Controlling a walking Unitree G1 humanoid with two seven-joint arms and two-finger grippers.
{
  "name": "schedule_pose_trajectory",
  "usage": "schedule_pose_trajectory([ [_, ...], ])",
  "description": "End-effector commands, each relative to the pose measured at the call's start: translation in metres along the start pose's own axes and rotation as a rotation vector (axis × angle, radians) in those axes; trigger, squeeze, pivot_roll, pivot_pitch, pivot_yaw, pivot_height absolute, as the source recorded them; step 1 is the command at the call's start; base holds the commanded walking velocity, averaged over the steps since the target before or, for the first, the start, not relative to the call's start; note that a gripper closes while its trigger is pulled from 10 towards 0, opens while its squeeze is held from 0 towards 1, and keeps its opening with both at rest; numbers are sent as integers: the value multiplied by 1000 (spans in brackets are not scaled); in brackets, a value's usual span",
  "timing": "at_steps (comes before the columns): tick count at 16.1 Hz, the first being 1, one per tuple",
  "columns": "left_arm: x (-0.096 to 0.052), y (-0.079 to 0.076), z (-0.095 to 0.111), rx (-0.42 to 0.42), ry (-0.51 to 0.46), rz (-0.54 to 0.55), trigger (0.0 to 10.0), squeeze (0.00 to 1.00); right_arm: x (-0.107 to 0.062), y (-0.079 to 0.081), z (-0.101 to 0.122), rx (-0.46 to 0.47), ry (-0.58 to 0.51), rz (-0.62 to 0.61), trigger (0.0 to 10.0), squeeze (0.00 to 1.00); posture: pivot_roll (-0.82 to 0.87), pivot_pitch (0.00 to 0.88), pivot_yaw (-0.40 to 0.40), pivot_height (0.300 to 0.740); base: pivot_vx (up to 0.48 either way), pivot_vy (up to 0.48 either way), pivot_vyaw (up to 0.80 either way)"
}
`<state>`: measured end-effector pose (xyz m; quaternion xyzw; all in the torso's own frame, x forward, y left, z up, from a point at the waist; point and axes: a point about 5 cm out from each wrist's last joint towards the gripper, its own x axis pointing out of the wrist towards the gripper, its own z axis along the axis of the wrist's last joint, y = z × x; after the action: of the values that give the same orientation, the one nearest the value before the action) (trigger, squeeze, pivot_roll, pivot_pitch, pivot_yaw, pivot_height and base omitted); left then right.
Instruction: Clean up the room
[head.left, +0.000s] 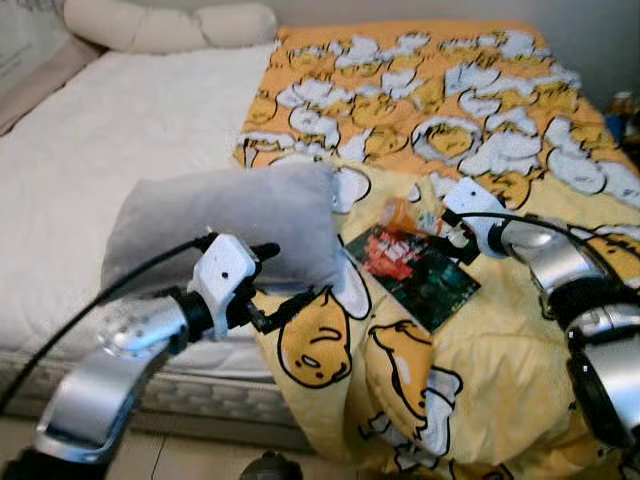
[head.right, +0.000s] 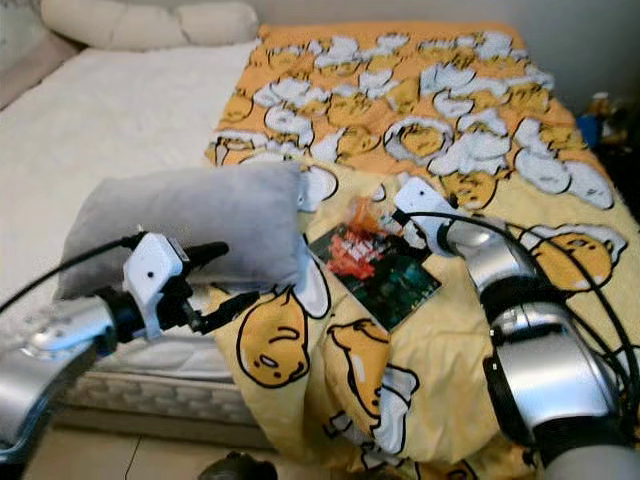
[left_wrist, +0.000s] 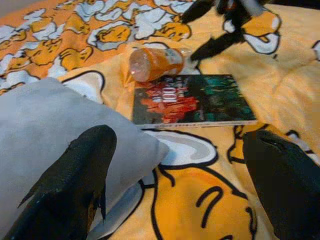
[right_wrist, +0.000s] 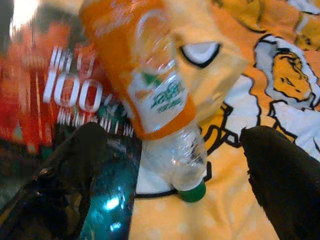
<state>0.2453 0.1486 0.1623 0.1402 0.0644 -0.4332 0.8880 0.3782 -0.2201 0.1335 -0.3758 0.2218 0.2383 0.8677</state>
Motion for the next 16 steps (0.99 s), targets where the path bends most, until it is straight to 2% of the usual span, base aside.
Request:
schedule_pose_trajectory([
  [1,-4,2,11,22,-9,-19,10000,0,-1,-7,7,-61,1,-17,10000,1000,74,157,115,740,0,0,0],
  [4,-10,5,20,29,0,-38,10000,0,-2,-21,25,-21,-34,-111,10000,1000,95,191,133,740,0,0,0],
  [5,-11,4,21,32,9,-47,10000,0,-1,-21,28,-33,-35,-117,10000,0,103,207,137,740,0,0,0],
  [8,-15,4,28,35,31,-62,10000,0,3,-18,35,-110,-21,-136,10000,0,127,249,138,740,0,0,0],
  [10,-21,4,34,51,43,-48,10000,0,4,-19,40,-126,-19,-183,10000,0,162,284,128,740,0,0,0],
  [16,-43,0,42,39,77,7,10000,0,4,-27,56,-95,-70,-310,10000,0,218,357,92,740,0,0,0],
])
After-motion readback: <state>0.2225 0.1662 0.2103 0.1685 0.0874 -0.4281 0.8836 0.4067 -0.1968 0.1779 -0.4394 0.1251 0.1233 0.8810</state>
